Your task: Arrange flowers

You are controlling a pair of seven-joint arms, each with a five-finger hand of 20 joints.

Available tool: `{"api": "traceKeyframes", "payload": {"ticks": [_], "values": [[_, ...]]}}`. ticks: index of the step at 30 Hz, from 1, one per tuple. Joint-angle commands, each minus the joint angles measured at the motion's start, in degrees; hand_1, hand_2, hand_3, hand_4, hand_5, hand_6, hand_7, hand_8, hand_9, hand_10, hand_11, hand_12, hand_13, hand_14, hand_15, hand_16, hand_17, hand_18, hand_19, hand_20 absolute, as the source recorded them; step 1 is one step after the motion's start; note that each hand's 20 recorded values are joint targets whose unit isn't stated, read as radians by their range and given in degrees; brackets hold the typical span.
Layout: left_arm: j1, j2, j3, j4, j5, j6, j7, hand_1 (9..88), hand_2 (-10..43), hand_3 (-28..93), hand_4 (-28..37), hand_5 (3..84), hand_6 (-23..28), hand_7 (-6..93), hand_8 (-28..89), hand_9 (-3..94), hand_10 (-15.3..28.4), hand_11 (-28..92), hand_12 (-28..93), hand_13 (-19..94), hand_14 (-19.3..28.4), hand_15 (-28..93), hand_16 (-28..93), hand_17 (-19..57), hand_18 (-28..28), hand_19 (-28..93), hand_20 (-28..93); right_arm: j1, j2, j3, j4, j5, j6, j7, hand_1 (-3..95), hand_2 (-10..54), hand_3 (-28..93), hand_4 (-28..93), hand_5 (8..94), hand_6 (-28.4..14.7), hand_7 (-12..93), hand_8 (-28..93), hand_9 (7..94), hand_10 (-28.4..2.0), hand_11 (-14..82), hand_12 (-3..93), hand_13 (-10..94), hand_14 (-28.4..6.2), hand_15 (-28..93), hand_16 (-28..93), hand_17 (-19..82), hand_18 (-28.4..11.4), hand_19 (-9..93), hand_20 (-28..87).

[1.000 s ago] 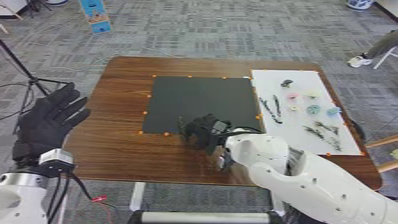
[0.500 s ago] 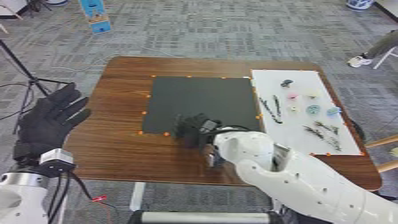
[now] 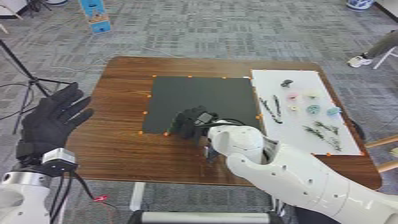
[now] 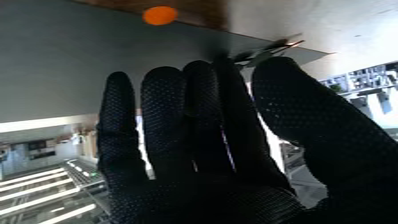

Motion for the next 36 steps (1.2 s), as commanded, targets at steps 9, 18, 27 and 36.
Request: {"api": "traceKeyframes", "payload": {"ticks": [9, 18, 27, 36], "values": [[-0.05, 0.14, 0.63, 0.05, -0.28, -0.35, -0.03, 24.8, -9.5, 70, -28.3, 33.2, 3.2, 22.4, -11, 26.3, 10.7, 23, 18, 23, 12.2, 31, 3, -8.6, 20.5, 44, 13, 2.94, -3.83, -0.94, 4.09, -1.27, -0.46, 1.14, 31.9, -1.9, 93, -9, 47.3, -4.6, 21, -11, 41.5, -14.5, 51.4, 56.4, 41, -15.1, 75, 42, 14, -21.2, 65, 33], [-0.30, 0.04, 0.99, 0.15, -0.17, -0.52, -0.29, 24.9, -9.5, 70, -28.3, 33.3, 3.3, 22.2, -10, 26.2, 10.6, 23, 18, 23, 12.2, 31, 3, -8.6, 20.4, 44, 13, 3.31, -4.36, -0.81, 5.49, -0.41, -0.49, 2.68, 31.7, -1.9, 93, -9, 47.4, -4.6, 21, -11, 41.6, -14.5, 51.7, 56.3, 41, -15.1, 75, 41, 14, -21.2, 65, 33], [0.03, -0.35, 0.58, 0.01, -0.11, -0.48, -0.75, 24.8, -9.5, 70, -28.3, 33.4, 3.3, 22.2, -10, 26.4, 10.6, 23, 18, 23, 12.2, 31, 3, -8.6, 20.4, 44, 13, -1.16, 0.32, 5.29, 1.60, -1.02, -1.25, 3.97, 29.6, -2.0, 93, -14, 47.0, -4.9, 21, -11, 41.0, -15.5, 55.0, 52.8, 41, -15.8, 77, 36, 14, -21.3, 65, 34], [0.84, -0.78, 0.06, -0.49, 0.25, -0.66, -0.49, 24.8, -9.5, 70, -28.3, 33.4, 3.3, 22.3, -10, 26.4, 10.7, 23, 18, 23, 12.3, 31, 3, -8.6, 20.4, 44, 13, -7.52, 11.74, 14.64, -0.82, -0.56, 13.99, 9.39, 25.9, -9.3, 84, -26, 47.1, -5.6, 20, -10, 40.5, -16.6, 58.4, 47.4, 41, -16.1, 78, 35, 15, -21.2, 66, 34]]}}
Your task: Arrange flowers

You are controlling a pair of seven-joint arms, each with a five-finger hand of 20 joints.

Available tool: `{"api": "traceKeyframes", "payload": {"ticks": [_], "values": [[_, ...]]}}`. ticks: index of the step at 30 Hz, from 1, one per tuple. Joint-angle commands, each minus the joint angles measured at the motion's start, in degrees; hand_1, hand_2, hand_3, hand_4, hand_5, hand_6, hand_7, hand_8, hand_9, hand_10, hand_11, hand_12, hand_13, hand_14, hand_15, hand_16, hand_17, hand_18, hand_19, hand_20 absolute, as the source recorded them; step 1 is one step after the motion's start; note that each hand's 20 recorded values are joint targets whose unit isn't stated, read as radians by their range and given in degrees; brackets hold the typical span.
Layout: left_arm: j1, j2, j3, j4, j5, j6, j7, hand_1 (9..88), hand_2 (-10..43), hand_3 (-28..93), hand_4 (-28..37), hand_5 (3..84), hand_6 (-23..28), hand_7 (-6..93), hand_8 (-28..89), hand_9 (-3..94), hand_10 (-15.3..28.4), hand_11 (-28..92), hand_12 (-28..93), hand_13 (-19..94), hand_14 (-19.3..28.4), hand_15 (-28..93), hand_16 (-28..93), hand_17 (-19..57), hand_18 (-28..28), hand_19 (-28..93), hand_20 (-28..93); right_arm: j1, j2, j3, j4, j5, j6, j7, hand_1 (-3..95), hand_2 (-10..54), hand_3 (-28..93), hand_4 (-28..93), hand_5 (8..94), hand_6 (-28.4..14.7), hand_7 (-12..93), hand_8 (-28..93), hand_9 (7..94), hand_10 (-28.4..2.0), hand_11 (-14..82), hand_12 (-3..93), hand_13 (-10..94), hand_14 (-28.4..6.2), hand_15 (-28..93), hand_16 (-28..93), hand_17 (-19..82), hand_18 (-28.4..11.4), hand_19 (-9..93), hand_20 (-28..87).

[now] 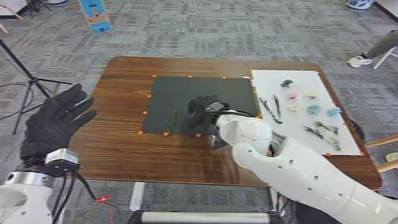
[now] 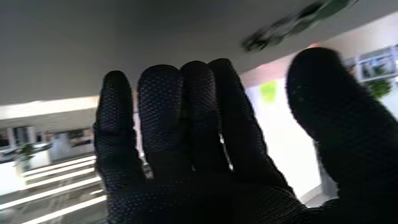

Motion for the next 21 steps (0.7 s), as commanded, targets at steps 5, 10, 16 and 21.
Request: {"api": "traceKeyframes", "payload": {"ticks": [5, 10, 16, 21], "values": [[1.76, -1.04, -0.90, -0.93, 0.25, -0.25, 0.00, 24.7, -9.5, 70, -28.3, 33.5, 3.4, 22.2, -10, 26.4, 10.7, 23, 18, 23, 12.3, 31, 3, -8.6, 20.4, 44, 13, -9.18, 16.73, 12.78, -1.15, -1.67, 22.87, 12.28, 41.4, -8.7, 40, -23, 49.9, -5.1, 21, -10, 45.7, -15.9, 56.4, 44.9, 46, -14.6, 76, 33, 17, -20.7, 69, 34], [1.75, -0.98, -0.90, -0.90, 0.14, -0.15, 0.05, 24.7, -9.5, 70, -28.3, 33.5, 3.3, 22.3, -10, 26.4, 10.7, 23, 18, 23, 12.3, 31, 2, -8.6, 20.5, 44, 13, -14.97, 20.49, 18.54, -3.16, -3.55, 25.76, 17.26, 53.0, -5.5, -21, -2, 54.5, -4.8, 19, -8, 52.1, -15.0, 52.7, 44.8, 51, -13.6, 75, 34, 20, -19.6, 71, 38], [1.08, -0.91, -0.16, -0.62, 0.46, -0.43, -0.43, 24.7, -9.5, 70, -28.3, 33.5, 3.4, 22.2, -10, 26.4, 10.7, 23, 18, 23, 12.3, 31, 2, -8.6, 20.5, 44, 13, -18.69, 22.63, 21.18, -3.42, -4.45, 23.06, 19.57, 46.4, -9.2, 23, -22, 57.6, -4.1, 24, -10, 53.6, -15.2, 54.7, 44.9, 53, -14.6, 75, 34, 21, -21.4, 74, 35], [1.68, -1.12, -0.25, -0.82, 0.44, -0.29, -0.66, 24.8, -9.5, 70, -28.3, 33.5, 3.4, 22.2, -10, 26.3, 10.7, 23, 18, 23, 12.3, 31, 2, -8.6, 20.5, 44, 13, -28.50, 24.66, 30.19, -8.19, -4.86, 17.11, 20.79, 34.0, -9.5, 60, -28, 57.8, -4.0, 24, -11, 53.0, -15.1, 55.3, 45.9, 53, -14.8, 76, 35, 21, -21.3, 74, 35]]}}
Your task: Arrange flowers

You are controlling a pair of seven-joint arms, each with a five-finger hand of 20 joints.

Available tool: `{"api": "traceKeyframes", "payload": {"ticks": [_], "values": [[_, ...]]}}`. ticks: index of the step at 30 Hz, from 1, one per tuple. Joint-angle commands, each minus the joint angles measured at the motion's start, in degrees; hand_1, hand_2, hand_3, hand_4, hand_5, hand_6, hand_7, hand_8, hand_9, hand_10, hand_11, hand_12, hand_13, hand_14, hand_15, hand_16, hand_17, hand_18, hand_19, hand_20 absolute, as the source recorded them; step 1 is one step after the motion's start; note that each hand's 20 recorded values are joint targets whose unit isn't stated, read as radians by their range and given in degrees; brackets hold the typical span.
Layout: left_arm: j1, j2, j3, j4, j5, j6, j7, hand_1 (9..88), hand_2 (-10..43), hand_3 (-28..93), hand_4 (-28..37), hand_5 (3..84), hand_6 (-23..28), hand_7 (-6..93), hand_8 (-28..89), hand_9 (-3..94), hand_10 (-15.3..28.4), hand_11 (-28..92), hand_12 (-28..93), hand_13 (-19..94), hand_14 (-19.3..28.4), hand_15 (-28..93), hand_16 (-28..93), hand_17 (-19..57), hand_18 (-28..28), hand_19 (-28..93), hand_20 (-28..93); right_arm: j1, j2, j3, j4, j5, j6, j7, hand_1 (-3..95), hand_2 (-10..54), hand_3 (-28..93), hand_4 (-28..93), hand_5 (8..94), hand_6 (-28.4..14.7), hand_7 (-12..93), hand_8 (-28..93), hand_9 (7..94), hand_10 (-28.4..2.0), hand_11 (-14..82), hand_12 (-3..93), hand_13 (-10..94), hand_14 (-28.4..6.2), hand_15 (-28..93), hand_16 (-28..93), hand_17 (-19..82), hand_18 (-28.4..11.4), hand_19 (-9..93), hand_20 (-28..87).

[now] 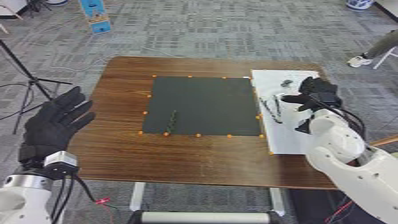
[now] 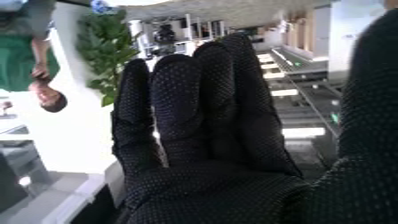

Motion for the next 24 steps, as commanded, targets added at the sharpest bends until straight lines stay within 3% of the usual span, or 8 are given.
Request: {"api": "traceKeyframes", "payload": {"ticks": [1, 12, 17, 24], "values": [[0.47, -0.56, 0.27, -0.41, 0.41, -0.38, -0.60, 24.7, -9.5, 70, -28.3, 33.5, 3.4, 22.2, -10, 26.3, 10.7, 23, 18, 23, 12.3, 31, 2, -8.6, 20.5, 44, 13, -14.65, 2.41, 12.36, -6.02, -1.87, -6.41, 2.65, 33.0, -9.5, 63, -28, 57.4, -4.1, 24, -11, 52.5, -15.3, 55.1, 46.0, 52, -14.8, 76, 35, 21, -21.3, 73, 34], [0.74, -0.50, -0.33, -0.53, 0.34, -0.46, -0.81, 24.7, -9.5, 70, -28.3, 33.6, 3.4, 22.1, -10, 26.5, 10.7, 23, 18, 23, 12.4, 31, 2, -8.6, 20.5, 44, 13, -35.71, 1.39, 30.40, -15.09, -3.25, -7.56, 6.11, 35.3, -9.5, 61, -28, 56.6, -4.4, 23, -10, 51.5, -15.2, 55.2, 45.9, 51, -14.9, 76, 35, 20, -21.4, 73, 34], [0.83, -0.37, -0.11, -0.47, 0.24, -0.67, -0.71, 24.6, -9.5, 70, -28.3, 33.6, 3.4, 22.1, -10, 26.5, 10.8, 23, 18, 23, 12.4, 31, 2, -8.6, 20.5, 44, 13, -39.28, 0.74, 32.81, -15.39, -1.97, -9.78, 6.55, 28.5, -9.5, 71, -28, 57.2, -4.4, 23, -10, 51.5, -15.1, 55.6, 45.6, 51, -15.0, 76, 35, 20, -21.5, 73, 34], [0.68, -0.27, -0.14, -0.41, 0.31, -0.91, -0.88, 24.6, -9.5, 70, -28.3, 33.7, 3.4, 22.1, -10, 26.6, 10.8, 23, 18, 23, 12.4, 31, 2, -8.7, 20.5, 44, 13, -40.92, 0.50, 33.70, -14.33, -2.00, -10.91, 7.51, 28.3, -9.5, 72, -28, 57.5, -4.5, 22, -10, 51.2, -15.3, 55.6, 45.8, 51, -15.2, 76, 35, 20, -21.6, 73, 34]]}}
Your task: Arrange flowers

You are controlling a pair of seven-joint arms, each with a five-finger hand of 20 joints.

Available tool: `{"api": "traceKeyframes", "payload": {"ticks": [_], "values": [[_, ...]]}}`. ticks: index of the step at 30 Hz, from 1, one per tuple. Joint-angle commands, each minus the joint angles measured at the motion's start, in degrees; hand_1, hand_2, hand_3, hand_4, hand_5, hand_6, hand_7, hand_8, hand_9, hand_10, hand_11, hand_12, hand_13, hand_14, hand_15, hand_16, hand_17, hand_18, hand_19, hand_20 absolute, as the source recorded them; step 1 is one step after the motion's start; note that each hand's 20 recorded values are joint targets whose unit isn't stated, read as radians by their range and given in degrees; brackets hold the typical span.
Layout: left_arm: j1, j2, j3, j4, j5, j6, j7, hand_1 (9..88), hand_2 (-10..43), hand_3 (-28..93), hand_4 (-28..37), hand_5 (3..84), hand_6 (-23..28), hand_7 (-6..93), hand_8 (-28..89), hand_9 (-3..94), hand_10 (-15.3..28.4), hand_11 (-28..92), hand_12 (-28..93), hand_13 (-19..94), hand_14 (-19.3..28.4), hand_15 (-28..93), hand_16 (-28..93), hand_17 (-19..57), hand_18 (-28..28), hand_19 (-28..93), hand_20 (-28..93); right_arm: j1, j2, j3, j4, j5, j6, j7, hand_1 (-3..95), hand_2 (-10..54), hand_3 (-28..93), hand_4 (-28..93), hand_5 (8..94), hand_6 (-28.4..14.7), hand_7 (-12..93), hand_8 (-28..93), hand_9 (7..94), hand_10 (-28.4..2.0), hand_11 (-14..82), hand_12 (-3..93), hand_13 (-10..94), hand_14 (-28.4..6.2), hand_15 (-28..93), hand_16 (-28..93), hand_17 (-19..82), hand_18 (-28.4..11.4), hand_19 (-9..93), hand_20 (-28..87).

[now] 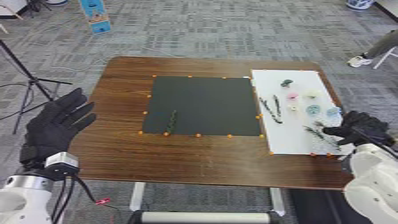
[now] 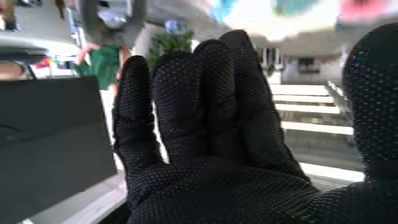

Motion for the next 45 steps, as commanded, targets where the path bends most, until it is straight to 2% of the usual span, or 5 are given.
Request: {"api": "traceKeyframes", "payload": {"ticks": [1, 24, 28, 33, 45], "values": [[0.12, -0.17, -0.05, -0.19, 0.13, -0.85, -0.54, 24.6, -9.5, 70, -28.3, 33.6, 3.4, 22.1, -10, 26.6, 10.8, 23, 18, 23, 12.4, 31, 2, -8.7, 20.5, 44, 13, -2.59, -0.63, 0.38, 1.46, -0.02, -2.02, 1.96, 28.3, -9.5, 72, -28, 57.5, -4.5, 22, -10, 51.2, -15.3, 55.6, 45.8, 51, -15.2, 76, 35, 19, -21.6, 72, 34], [0.29, -0.66, 0.11, -0.38, 0.00, -0.28, -0.78, 24.5, -9.5, 70, -28.3, 33.9, 3.5, 22.1, -10, 26.8, 10.8, 23, 18, 23, 12.5, 31, 2, -8.7, 20.6, 44, 13, 6.58, -0.64, -11.04, 10.09, -1.09, -2.50, 2.46, 31.5, -9.5, 80, -28, 61.0, -2.0, 34, -12, 53.8, -14.4, 57.9, 46.1, 53, -14.5, 78, 35, 20, -21.0, 73, 34], [0.43, -0.68, -0.11, -0.45, 0.04, -0.18, -0.83, 24.5, -9.5, 70, -28.3, 33.9, 3.5, 22.1, -10, 26.8, 10.8, 23, 18, 23, 12.5, 31, 2, -8.7, 20.6, 44, 13, 7.56, -0.64, -11.57, 10.63, -0.69, -4.92, 2.32, 41.6, -9.5, 76, -28, 62.1, -1.0, 42, 8, 58.3, -13.1, 54.6, 53.4, 55, -13.6, 78, 37, 22, -20.6, 74, 33], [0.78, -0.82, -0.29, -0.59, -0.05, -0.05, -0.80, 24.5, -9.5, 70, -28.3, 33.9, 3.5, 22.1, -10, 26.8, 10.8, 23, 18, 23, 12.6, 31, 2, -8.7, 20.6, 44, 13, 7.63, -0.70, -11.82, 10.53, 0.99, -5.95, 1.60, 46.9, -9.5, 78, -28, 67.6, 0.3, 49, 16, 66.0, -11.9, 50.0, 65.0, 60, -12.9, 80, 40, 23, -20.0, 74, 33], [0.45, -0.51, -0.38, -0.63, -0.23, -0.21, -0.70, 24.4, -9.5, 70, -28.3, 34.1, 3.6, 21.7, -10, 27.0, 10.9, 23, 18, 23, 12.6, 31, 2, -8.7, 20.6, 44, 13, 6.97, -0.47, -8.61, 4.82, 1.10, 1.81, -0.16, 35.7, -8.5, 84, -4, 67.1, 0.5, 61, 31, 70.5, -12.6, 62.6, 71.9, 65, -14.7, 88, 45, 27, -20.9, 78, 35]]}}
